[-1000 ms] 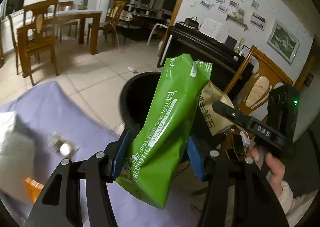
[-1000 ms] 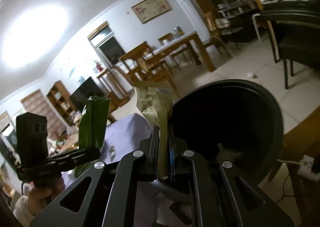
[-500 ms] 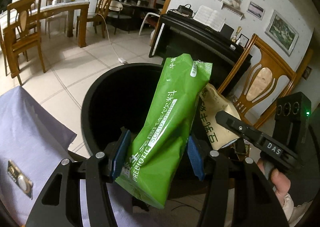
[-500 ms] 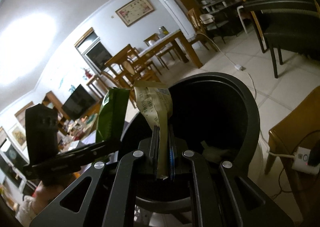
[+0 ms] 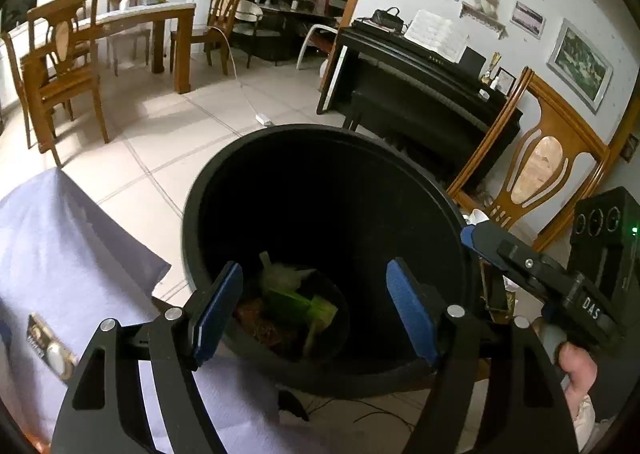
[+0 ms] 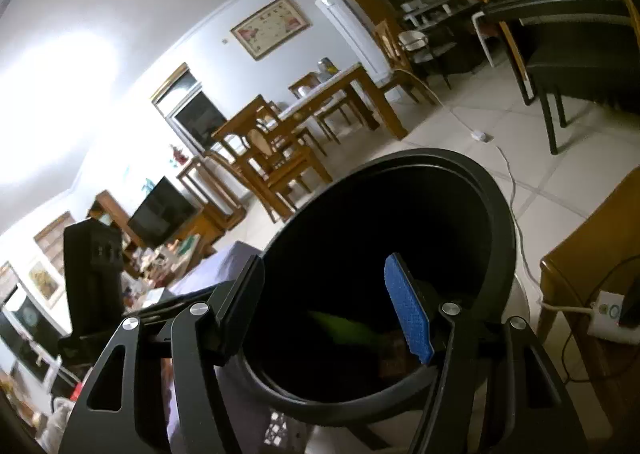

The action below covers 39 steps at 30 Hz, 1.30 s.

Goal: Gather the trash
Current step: 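Lower both held items into the black bin and open both tools, then grasp the red juice carton with the left tool while the right tool reaches toward the white plastic bag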

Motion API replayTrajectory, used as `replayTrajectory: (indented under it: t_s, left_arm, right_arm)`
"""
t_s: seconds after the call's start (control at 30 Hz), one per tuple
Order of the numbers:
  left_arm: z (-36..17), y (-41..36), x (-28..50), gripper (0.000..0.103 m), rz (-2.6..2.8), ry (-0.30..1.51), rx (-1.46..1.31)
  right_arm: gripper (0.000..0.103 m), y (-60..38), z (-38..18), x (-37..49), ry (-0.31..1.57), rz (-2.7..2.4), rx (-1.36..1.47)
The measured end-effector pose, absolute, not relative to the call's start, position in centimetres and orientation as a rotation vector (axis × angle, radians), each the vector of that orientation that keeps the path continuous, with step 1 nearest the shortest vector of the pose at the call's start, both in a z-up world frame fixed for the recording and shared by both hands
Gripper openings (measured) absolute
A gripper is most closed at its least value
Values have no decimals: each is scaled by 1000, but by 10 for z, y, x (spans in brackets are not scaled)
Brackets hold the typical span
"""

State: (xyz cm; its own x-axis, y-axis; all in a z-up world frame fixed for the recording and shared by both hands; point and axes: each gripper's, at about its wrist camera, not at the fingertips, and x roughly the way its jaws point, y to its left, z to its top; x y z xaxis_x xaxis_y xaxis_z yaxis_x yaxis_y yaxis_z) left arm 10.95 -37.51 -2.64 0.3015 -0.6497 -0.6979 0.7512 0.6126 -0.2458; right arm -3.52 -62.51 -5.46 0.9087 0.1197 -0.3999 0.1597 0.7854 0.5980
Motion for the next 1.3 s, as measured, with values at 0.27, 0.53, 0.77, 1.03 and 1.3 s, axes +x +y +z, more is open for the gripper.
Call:
replayTrajectory:
  t_s: [0.27,0.53,0.77,1.03,1.3]
  left_arm:
    - [-6,-320,96,75,-875,813,110]
    - [17,-200,89,75,-691,740,-7]
    - [24,-78,99,87,-401,652,-51]
    - [2,-43,135,87,-331,702,13]
    - [-11,-41,146,65,-389,733,60]
  right_arm:
    - [63,-577,-31,-28,468,37,590]
    - [63,-481,-7,7,541,182,461]
    - [95,-377,10,53,579,352,329]
    - [98,-271,15,122,624,485,-18]
    - [98,-224,-10,165,649,566,-441]
